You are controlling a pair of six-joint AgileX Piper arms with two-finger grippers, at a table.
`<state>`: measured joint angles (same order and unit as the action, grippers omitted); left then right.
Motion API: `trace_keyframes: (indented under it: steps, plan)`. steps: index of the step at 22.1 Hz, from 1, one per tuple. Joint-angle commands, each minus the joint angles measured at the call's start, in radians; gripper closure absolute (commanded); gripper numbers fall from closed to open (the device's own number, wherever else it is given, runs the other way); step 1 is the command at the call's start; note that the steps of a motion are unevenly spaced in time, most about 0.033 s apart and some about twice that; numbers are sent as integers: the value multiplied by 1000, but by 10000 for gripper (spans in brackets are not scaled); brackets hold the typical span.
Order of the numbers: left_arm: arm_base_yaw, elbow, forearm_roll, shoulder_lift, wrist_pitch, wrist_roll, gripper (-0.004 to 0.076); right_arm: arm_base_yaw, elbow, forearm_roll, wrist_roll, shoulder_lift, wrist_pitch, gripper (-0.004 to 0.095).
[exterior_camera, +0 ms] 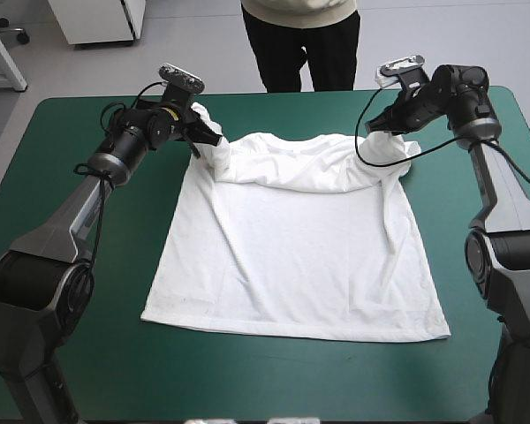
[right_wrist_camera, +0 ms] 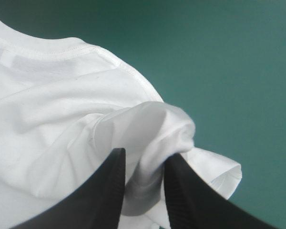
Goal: Fold the cloth
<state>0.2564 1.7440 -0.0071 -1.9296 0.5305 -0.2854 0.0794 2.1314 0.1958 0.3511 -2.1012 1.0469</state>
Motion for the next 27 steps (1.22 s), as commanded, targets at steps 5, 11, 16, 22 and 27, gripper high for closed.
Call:
trace_keyframes:
  steps: [5,11,16,22,27]
  plan:
    - [0,-4,-1,81,61,28,343,-29,27,36,1,121,3,470]
    - [-22,-4,-3,272,301,30,334,-79,27,49,-23,346,120,407]
    - [-62,-149,-35,412,447,23,334,-79,-33,61,-48,519,202,409]
    - [-79,-641,-134,768,355,129,334,-79,-386,72,-73,807,187,422]
    - [-79,-851,-188,838,382,129,334,-79,-663,79,-85,968,54,422]
